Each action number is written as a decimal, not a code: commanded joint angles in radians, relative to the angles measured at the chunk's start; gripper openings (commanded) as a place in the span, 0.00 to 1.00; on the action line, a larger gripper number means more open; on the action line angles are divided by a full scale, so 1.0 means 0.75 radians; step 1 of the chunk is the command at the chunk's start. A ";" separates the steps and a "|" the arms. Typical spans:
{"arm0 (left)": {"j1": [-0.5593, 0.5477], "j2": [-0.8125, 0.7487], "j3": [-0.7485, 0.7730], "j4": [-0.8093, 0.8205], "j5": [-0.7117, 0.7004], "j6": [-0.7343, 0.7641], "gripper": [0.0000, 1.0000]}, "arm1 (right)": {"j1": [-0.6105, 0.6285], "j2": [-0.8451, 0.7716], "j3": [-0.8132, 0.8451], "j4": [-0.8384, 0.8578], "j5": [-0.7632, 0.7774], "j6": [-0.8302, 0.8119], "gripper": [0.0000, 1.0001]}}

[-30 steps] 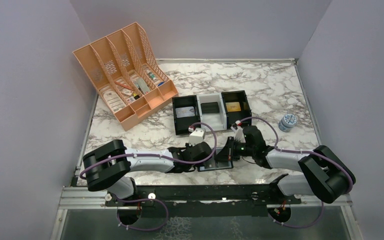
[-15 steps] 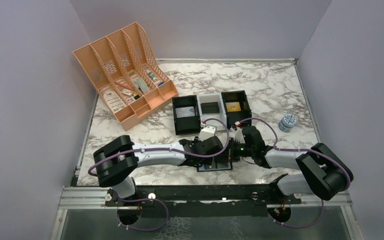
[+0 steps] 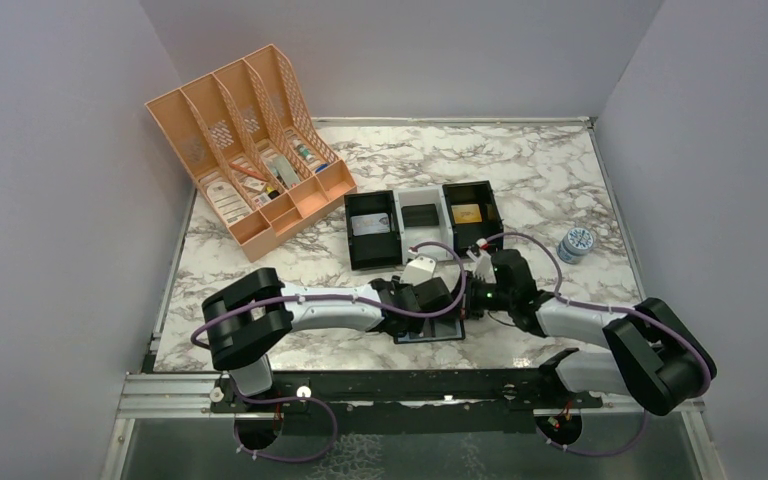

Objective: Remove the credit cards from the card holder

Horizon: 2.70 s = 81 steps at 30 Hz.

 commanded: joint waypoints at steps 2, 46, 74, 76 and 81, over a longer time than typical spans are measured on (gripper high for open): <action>-0.007 0.038 -0.077 -0.150 -0.026 0.024 0.45 | -0.024 0.003 -0.003 0.004 -0.052 -0.020 0.01; -0.029 -0.048 -0.162 -0.048 -0.009 -0.011 0.27 | 0.013 0.134 0.058 0.037 -0.032 -0.039 0.01; -0.030 -0.090 -0.234 0.044 0.047 -0.016 0.19 | 0.068 0.185 0.077 0.157 -0.111 0.023 0.01; -0.031 -0.092 -0.237 0.044 0.047 -0.020 0.19 | 0.068 0.157 0.069 0.148 -0.114 0.022 0.01; -0.031 -0.092 -0.245 0.044 0.039 -0.024 0.19 | 0.068 0.063 0.073 0.015 -0.030 -0.009 0.01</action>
